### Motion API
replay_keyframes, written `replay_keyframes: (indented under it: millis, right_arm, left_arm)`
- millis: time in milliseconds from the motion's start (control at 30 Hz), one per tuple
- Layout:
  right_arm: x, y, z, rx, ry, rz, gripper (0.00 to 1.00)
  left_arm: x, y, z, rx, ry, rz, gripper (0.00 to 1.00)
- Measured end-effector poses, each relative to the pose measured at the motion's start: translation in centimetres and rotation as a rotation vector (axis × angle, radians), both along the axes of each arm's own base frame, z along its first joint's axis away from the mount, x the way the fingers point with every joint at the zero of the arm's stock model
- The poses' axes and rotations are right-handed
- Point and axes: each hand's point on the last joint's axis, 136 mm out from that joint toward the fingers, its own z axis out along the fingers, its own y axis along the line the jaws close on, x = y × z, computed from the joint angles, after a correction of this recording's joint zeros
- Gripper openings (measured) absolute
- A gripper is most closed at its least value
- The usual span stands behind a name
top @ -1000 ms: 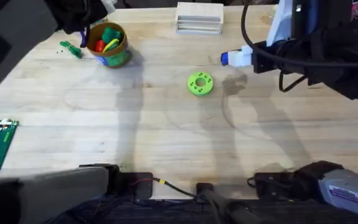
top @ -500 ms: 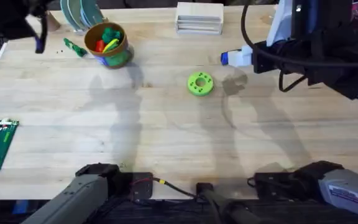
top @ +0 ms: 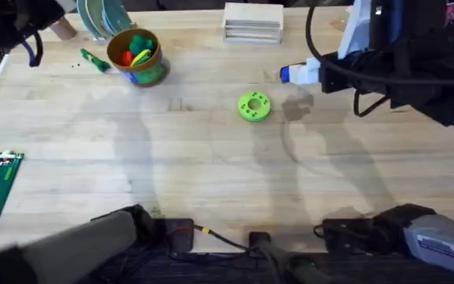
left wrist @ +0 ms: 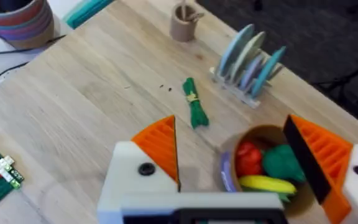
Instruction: Pick up the gripper from the table and insert it into the empty holder that is missing its gripper. Then pick up a screw, insert it into the mounting hole, and use the screwdriver to tighten it. Finally, clean up the table by picking up the vegetable and placing it into the bucket.
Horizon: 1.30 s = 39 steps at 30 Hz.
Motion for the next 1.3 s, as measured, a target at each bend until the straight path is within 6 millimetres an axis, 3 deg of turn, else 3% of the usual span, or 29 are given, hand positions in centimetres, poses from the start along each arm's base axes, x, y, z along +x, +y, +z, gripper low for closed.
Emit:
replay_keyframes:
  millis: [133,333,533,733,1200,1300]
  right_arm:
    - [-0.3,-0.1,-0.3,-0.006,0.018,0.0,0.991]
    - [-0.3,-0.1,-0.3,-0.006,0.018,0.0,0.991]
    - [-0.3,-0.1,-0.3,-0.005,0.019,-0.001,0.991]
    - [-0.3,-0.1,-0.3,-0.005,0.019,-0.001,0.992]
    - [-0.3,-0.1,-0.3,0.045,0.027,-0.049,0.991]
    - [-0.3,-0.1,-0.3,0.049,0.028,-0.053,0.991]
  left_arm:
    - [1.9,2.1,-2.7,-0.017,0.018,0.025,0.992]
    - [5.1,5.2,-5.1,-0.041,-0.041,0.077,0.992]
    - [6.8,7.7,-9.8,-0.141,-0.056,0.121,0.994]
    - [8.0,7.1,-14.2,-0.216,-0.01,0.091,0.995]
    - [9.3,6.1,-20.0,-0.298,0.04,0.036,0.994]
    - [9.6,6.0,-20.4,-0.317,0.036,0.031,0.995]
